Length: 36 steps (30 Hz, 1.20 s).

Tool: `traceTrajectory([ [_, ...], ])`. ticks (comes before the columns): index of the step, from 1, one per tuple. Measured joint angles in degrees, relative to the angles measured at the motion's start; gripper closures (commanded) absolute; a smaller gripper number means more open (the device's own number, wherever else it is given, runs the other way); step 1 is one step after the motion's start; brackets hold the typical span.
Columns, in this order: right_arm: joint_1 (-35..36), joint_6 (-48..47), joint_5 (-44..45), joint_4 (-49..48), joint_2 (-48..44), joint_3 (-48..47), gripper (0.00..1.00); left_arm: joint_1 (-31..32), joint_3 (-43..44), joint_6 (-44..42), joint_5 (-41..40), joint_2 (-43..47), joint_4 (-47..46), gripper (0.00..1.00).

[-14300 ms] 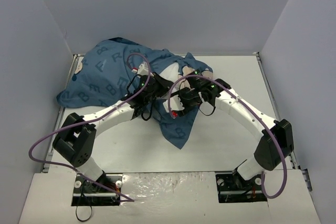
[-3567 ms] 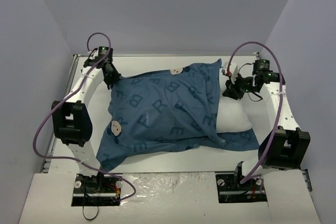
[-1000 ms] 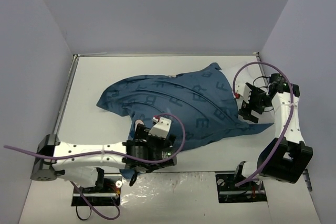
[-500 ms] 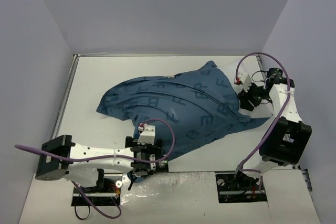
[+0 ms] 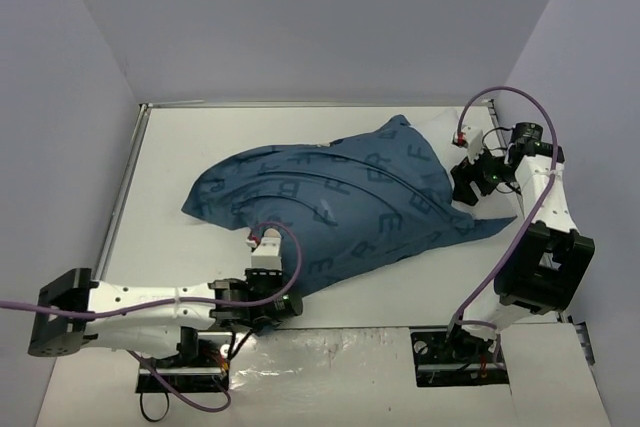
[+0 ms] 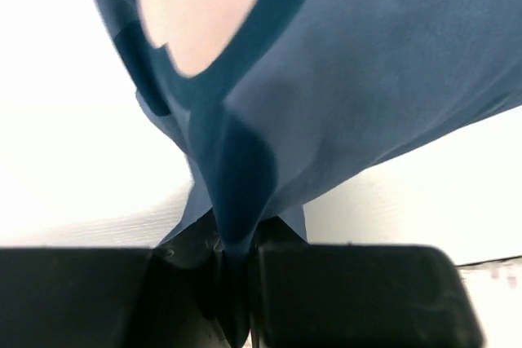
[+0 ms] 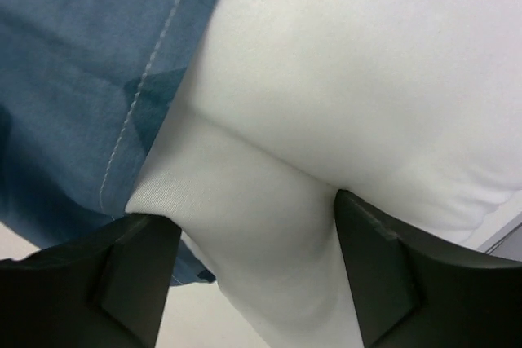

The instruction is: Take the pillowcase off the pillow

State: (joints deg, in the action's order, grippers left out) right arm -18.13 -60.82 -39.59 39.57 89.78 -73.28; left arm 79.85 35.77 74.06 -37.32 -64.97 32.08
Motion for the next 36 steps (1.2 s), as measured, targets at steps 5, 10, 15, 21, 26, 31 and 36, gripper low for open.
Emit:
traceTrajectory([
  [5, 0.57, 0.28, -2.49, 2.10, -0.11, -5.27, 0.06, -7.65, 0.81, -0.83, -0.57, 11.32, 3.41, 0.98],
  [10, 0.98, -1.33, -4.98, 4.02, -1.62, -9.86, 0.00, -26.18, 1.79, -7.85, 2.29, 22.67, 2.12, 0.98],
  [15, 2.03, -2.05, -4.68, 5.49, -2.54, -9.68, 0.00, -44.35, 2.71, -15.52, 10.23, 23.23, 1.57, 0.98],
  [21, 5.42, 2.51, -4.07, 5.66, -2.58, -6.38, 0.00, -48.96, 3.87, -21.46, 16.41, 16.39, -0.07, 0.98],
  [26, 12.44, 16.24, -2.08, 1.95, -4.24, 0.26, 0.00, -48.98, 4.15, -23.58, 18.47, 14.43, -1.40, 0.98],
  [31, 19.17, 31.28, 13.11, -9.27, -10.73, 10.34, 0.00, -49.24, 4.17, -24.41, 19.19, 14.38, -1.79, 0.98],
  [36, 20.22, 38.34, 21.07, -16.44, -9.92, 14.75, 0.15, -49.64, 4.17, -24.46, 20.02, 14.95, -3.02, 0.98],
])
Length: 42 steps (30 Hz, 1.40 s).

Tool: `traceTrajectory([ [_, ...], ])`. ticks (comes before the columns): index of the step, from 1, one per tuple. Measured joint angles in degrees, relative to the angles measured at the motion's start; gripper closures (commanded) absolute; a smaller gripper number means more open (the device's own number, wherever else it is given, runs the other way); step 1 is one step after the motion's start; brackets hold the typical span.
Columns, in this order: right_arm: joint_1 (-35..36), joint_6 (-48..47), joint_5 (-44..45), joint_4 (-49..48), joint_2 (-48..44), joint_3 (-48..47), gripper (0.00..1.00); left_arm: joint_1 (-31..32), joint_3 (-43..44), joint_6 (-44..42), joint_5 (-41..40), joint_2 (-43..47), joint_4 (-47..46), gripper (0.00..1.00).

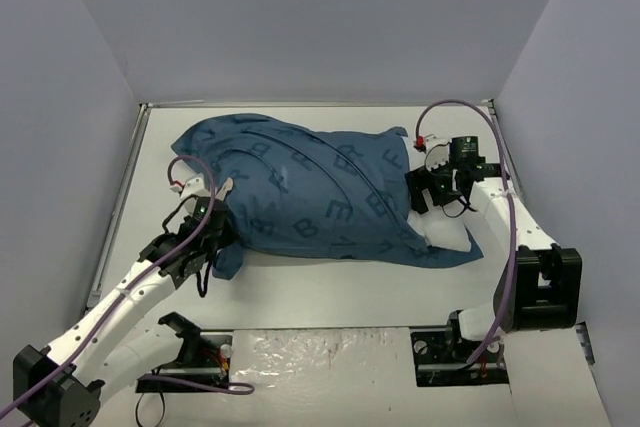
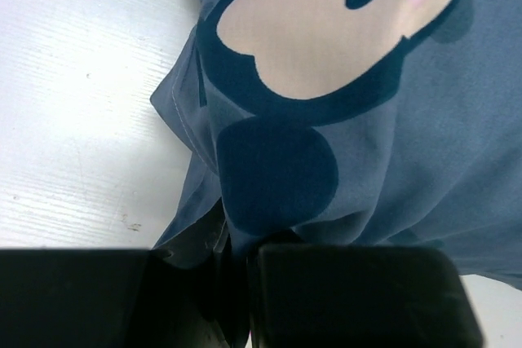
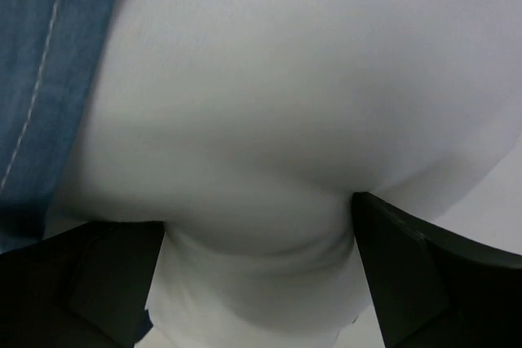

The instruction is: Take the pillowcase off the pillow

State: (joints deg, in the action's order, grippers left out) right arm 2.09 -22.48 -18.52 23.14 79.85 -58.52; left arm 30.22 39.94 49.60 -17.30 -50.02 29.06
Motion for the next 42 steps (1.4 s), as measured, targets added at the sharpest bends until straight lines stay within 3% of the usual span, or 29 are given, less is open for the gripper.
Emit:
traceTrajectory([
  [3, 0.02, 1.25, 0.24, -2.51, 3.39, -0.24, 0.54, -0.83, 0.00, -0.11, 1.03, -0.04, -1.36, 0.98],
  [4, 0.00, 1.27, -0.17, -2.69, 4.74, -0.94, 0.80, -1.51, 0.00, -0.20, 1.51, -0.15, -1.75, 0.98],
  [6, -0.17, 1.49, -1.79, -3.21, 7.87, -3.10, 1.00, -3.39, 0.09, -0.61, 2.95, -0.52, -2.58, 0.98],
  [12, -5.35, 0.00, -13.05, -3.58, 12.74, -9.66, 1.00, -13.90, 2.16, -3.23, 8.59, -1.64, -4.13, 0.98],
  [18, -13.70, -0.02, -25.46, 1.62, 12.90, -19.52, 1.00, -32.06, 2.75, -5.73, 25.31, -1.53, -6.67, 0.98],
  [22, -20.26, -1.60, -25.18, 1.18, 14.29, -23.28, 1.00, -44.09, 2.82, -7.02, 24.70, -1.31, -6.40, 0.98],
  [28, -28.87, -5.64, -18.18, -0.76, 16.59, -22.10, 1.00, -47.36, 5.44, -8.57, 19.74, -1.64, -5.86, 0.98],
  [34, -29.64, -9.05, -16.37, -1.77, 17.27, -21.59, 1.00, -46.77, 7.19, -9.09, 20.59, -2.54, -8.52, 0.98],
  [36, -28.79, -10.84, -16.39, -1.27, 17.22, -21.59, 1.00, -44.72, 7.10, -9.29, 23.80, -3.52, -11.28, 0.88],
  [38, -27.67, -12.39, -16.33, -1.03, 17.11, -21.33, 0.99, -41.07, 7.17, -10.80, 27.28, -5.46, -14.10, 0.64],
  [39, -27.02, -13.05, -16.33, -0.98, 16.98, -21.05, 0.99, -38.21, 7.48, -12.09, 28.59, -6.80, -14.64, 0.46],
  [42, -25.09, -13.70, -16.44, -0.55, 16.70, -20.76, 0.99, -26.97, 9.49, -16.79, 30.56, -11.93, -14.73, 0.28],
])
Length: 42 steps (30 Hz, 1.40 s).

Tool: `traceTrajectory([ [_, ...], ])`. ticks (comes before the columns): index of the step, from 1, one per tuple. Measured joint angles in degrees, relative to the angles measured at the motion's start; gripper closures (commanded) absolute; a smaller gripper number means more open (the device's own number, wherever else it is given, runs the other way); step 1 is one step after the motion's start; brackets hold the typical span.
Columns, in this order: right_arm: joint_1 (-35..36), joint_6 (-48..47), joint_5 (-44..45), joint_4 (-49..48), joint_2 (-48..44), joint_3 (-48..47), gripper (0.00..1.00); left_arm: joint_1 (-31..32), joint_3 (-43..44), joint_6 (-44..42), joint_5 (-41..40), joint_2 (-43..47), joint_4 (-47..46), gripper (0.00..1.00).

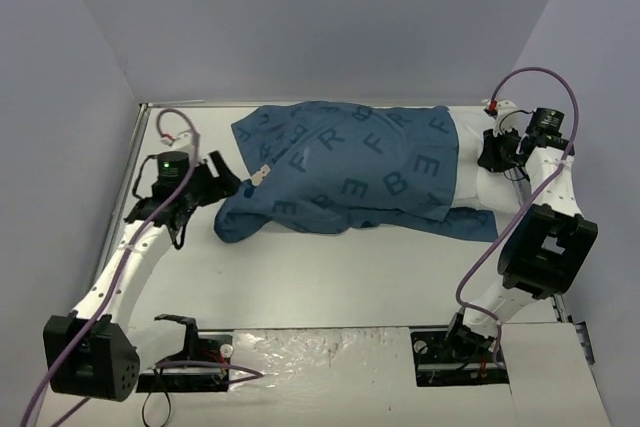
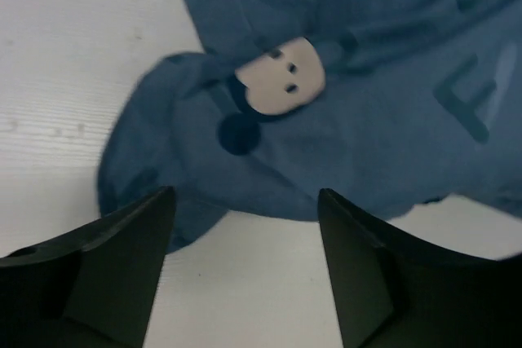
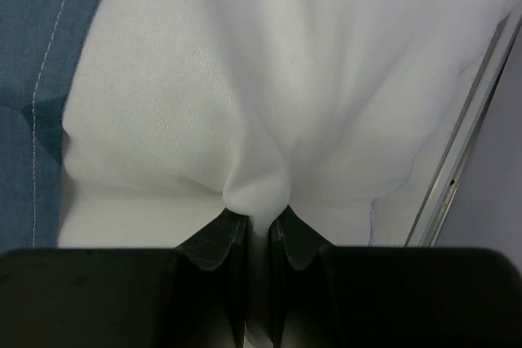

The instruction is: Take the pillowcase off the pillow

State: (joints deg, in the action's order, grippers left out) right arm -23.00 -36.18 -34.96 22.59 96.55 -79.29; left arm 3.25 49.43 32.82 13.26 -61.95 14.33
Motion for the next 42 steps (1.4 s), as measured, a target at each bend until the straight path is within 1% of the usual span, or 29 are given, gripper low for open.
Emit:
traceTrajectory([
  [3, 1.14, 0.13, -0.44, 0.22, -0.02, 0.00, 0.99, 8.85, 0.98, -5.03, 0.90, -2.95, 0.02, 0.21],
  [4, 1.38, 0.24, -0.46, 0.37, -0.02, 0.00, 0.99, 11.41, 0.98, -6.99, 0.81, -3.30, 0.13, 0.14],
  [5, 1.42, 0.35, -0.50, 0.48, -0.02, -0.02, 0.99, 13.44, 0.96, -8.87, 0.61, -3.52, 0.17, 0.12],
  [10, 1.92, 1.09, -0.57, 0.70, -0.02, -0.13, 0.99, 20.63, 0.96, -16.28, -2.84, -5.11, -1.33, 0.11],
  [15, 3.37, 1.86, -0.48, 0.83, -0.02, -0.15, 1.00, 23.10, 1.75, -21.51, -5.95, -13.88, -3.34, 0.14],
  [17, 4.04, 2.23, -0.52, 0.85, -0.02, -0.15, 1.00, 23.63, 2.29, -22.93, -6.43, -17.84, -3.87, 0.20],
  [18, 4.37, 2.36, -0.52, 0.85, -0.02, -0.15, 1.00, 24.06, 2.56, -23.56, -6.71, -19.26, -4.00, 0.25],
  [19, 4.52, 2.56, -0.55, 0.87, -0.02, -0.15, 1.00, 24.50, 2.93, -24.11, -7.06, -20.68, -4.09, 0.34],
  [20, 4.68, 2.73, -0.57, 0.90, -0.02, -0.15, 1.00, 24.96, 3.43, -24.57, -7.67, -21.92, -4.13, 0.63],
  [21, 4.74, 2.82, -0.57, 0.90, -0.04, -0.15, 1.00, 25.27, 3.89, -24.83, -8.48, -22.95, -4.15, 0.82],
  [22, 4.72, 2.93, -0.57, 0.92, -0.04, -0.15, 1.00, 25.57, 4.39, -24.96, -9.99, -23.76, -4.00, 0.96],
  [24, 4.72, 3.02, -0.57, 1.09, -0.15, -0.15, 1.00, 25.83, 5.11, -25.14, -13.40, -24.57, -3.80, 0.98],
  [28, 4.63, 3.26, -1.14, 2.29, -0.92, -0.15, 1.00, 24.24, 5.20, -24.52, -18.25, -23.19, -3.80, 0.98],
  [31, 4.66, 3.89, -3.10, 3.80, -1.22, -0.94, 1.00, 20.26, 4.98, -23.37, -19.15, -19.19, -3.65, 0.98],
  [33, 4.59, 4.72, -5.14, 5.16, -1.22, -2.05, 1.00, 16.39, 4.20, -22.08, -17.86, -14.97, -3.98, 0.98],
  [38, 4.70, 6.56, -12.55, 9.70, -1.20, -5.05, 1.00, 5.90, 2.14, -18.80, -10.60, -3.98, -2.64, 0.98],
  [41, 4.70, 7.28, -14.43, 11.17, -1.20, -6.01, 1.00, 2.21, 2.14, -17.59, -7.37, -0.07, -1.05, 0.98],
  [42, 4.63, 7.21, -13.79, 11.04, -1.20, -6.12, 1.00, 1.01, 2.14, -17.59, -8.26, 0.68, -0.42, 0.98],
])
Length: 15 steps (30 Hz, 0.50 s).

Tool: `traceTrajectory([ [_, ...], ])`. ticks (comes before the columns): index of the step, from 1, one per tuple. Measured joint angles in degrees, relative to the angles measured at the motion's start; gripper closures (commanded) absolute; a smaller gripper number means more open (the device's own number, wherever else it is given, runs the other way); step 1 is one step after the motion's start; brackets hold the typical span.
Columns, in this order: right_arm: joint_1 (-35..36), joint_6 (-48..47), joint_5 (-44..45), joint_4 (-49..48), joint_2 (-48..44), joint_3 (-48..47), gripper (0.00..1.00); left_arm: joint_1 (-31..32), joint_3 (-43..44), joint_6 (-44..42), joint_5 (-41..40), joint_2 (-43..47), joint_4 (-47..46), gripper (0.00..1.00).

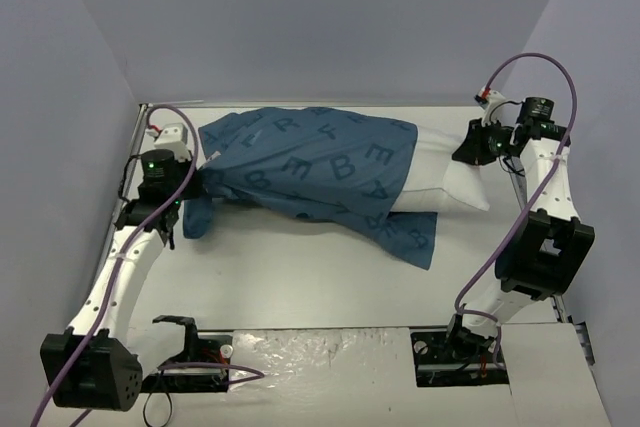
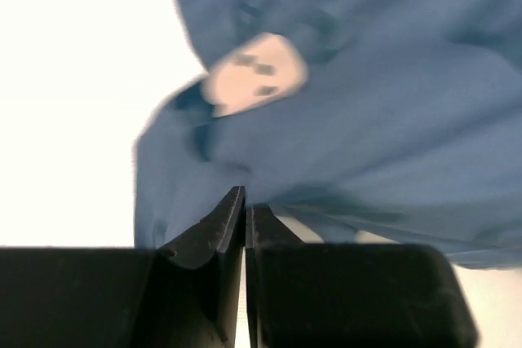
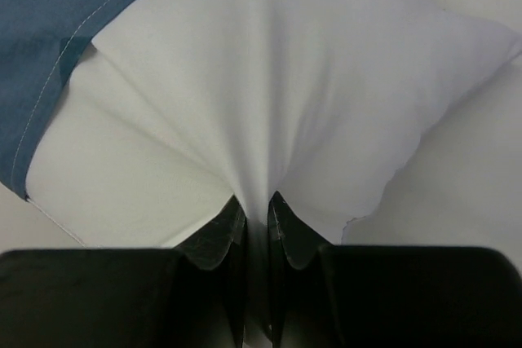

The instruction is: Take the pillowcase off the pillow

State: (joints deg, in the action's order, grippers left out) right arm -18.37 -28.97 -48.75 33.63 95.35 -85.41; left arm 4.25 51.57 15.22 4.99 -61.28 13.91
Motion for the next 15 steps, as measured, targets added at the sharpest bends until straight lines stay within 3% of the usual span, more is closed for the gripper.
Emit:
traceTrajectory([
  [4, -1.73, -0.85, 1.07, 0.02, 0.02, -0.04, 0.98, -4.94, 0.02, 1.73, 0.39, 1.55, 2.10, 0.98],
  [5, -1.79, -1.90, 1.09, 0.85, 0.02, -0.31, 0.91, -4.90, 0.07, 1.97, 1.07, 1.55, 2.36, 0.98],
  [6, -1.75, -3.72, 1.11, 2.14, 0.09, -0.74, 0.68, -4.92, 0.09, 2.27, 1.64, 1.55, 2.69, 0.98],
  [8, -0.48, -8.22, 1.75, 5.60, 0.11, -2.32, 0.48, -5.20, 0.33, 3.32, 2.64, 1.53, 3.50, 0.98],
  [9, 0.31, -10.08, 2.36, 6.67, -0.04, -3.04, 0.29, -5.38, 0.63, 3.87, 3.17, 1.51, 3.82, 0.98],
  [12, 3.76, -16.24, 4.31, 8.26, -2.99, -3.32, 0.04, -5.62, 1.81, 5.99, 4.59, 1.55, 3.98, 0.98],
  [15, 7.08, -20.85, 4.68, 9.16, -8.24, -3.32, 0.00, -5.73, 2.58, 7.74, 5.97, 2.14, 3.91, 0.98],
])
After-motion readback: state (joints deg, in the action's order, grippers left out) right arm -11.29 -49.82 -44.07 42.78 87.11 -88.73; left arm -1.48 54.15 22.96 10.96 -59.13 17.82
